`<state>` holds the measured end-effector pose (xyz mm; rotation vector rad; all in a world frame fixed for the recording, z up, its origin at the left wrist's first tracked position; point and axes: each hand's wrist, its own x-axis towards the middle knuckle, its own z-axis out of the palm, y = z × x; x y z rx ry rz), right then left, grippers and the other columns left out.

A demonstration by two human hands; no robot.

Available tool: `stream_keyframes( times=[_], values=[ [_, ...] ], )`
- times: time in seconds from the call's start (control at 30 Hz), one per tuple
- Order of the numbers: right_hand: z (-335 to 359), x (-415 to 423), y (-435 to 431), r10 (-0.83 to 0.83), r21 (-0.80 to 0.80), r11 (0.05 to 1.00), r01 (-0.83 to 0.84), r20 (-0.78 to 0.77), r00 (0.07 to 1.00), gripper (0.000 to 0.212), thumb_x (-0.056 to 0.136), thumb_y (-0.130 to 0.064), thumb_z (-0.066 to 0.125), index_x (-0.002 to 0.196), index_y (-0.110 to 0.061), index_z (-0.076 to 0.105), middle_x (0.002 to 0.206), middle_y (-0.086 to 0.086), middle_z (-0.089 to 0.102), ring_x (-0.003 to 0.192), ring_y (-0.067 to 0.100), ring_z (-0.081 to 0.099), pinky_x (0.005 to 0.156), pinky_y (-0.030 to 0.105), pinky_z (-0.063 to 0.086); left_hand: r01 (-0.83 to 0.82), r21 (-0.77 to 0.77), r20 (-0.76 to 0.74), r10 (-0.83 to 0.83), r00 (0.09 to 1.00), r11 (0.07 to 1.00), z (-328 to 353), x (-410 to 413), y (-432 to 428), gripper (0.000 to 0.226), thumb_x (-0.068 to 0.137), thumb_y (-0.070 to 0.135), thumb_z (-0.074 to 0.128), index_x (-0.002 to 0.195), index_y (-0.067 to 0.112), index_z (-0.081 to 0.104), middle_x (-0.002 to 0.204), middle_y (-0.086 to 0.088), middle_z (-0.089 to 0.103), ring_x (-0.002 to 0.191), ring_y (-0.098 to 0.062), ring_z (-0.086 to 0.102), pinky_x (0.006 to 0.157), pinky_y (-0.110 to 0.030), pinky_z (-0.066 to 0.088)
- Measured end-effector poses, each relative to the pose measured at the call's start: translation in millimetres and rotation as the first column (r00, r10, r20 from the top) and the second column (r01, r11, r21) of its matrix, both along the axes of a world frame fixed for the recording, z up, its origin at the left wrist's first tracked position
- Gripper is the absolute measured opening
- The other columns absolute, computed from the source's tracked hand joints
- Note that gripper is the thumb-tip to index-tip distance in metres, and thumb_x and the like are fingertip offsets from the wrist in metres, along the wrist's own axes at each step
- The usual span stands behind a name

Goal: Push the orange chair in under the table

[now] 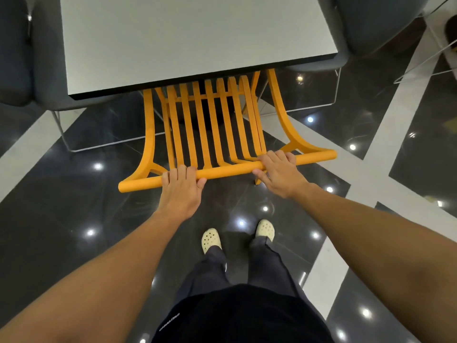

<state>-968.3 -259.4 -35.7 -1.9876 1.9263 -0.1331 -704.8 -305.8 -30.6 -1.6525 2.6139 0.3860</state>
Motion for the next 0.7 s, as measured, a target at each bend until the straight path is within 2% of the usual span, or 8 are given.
stream_keyframes(
  times=[0.2, 0.37, 0.7],
  values=[
    [3, -40, -59, 0.065, -0.022, 0.998, -0.065, 0.001, 0.998, 0.042, 0.09, -0.05, 0.029, 0.106, -0.018, 0.051, 0.096, 0.003, 0.052, 0.092, 0.024, 0.045, 0.09, 0.044, 0.027, -0.101, 0.022, -0.019, 0.101, 0.995, 0.995, -2, -40, -39, 0.035, 0.092, 0.037, 0.037, 0.108, 0.009, 0.049, 0.096, -0.015, 0.052, 0.085, -0.032, 0.044, 0.084, -0.049, 0.032],
    [6, -45, -87, 0.06, -0.152, 0.986, -0.069, -0.057, 0.997, 0.041, 0.091, -0.049, 0.03, 0.102, -0.016, 0.052, 0.094, 0.005, 0.057, 0.087, 0.025, 0.049, 0.086, 0.046, 0.032, -0.134, -0.061, -0.034, 0.132, 0.991, 0.989, 2, -46, -69, 0.032, 0.092, 0.037, 0.035, 0.104, 0.009, 0.047, 0.091, -0.015, 0.051, 0.081, -0.034, 0.043, 0.08, -0.052, 0.034],
    [0, -43, -59, 0.086, -0.042, 0.995, -0.086, -0.01, 0.996, 0.034, 0.093, -0.045, 0.037, 0.105, -0.016, 0.052, 0.098, 0.005, 0.056, 0.094, 0.026, 0.049, 0.09, 0.045, 0.03, -0.113, 0.013, 0.058, 0.112, 0.992, 0.993, -3, -45, -40, 0.04, 0.09, 0.041, 0.029, 0.099, 0.007, 0.049, 0.09, -0.017, 0.052, 0.078, -0.035, 0.045, 0.077, -0.052, 0.037]
  ],
)
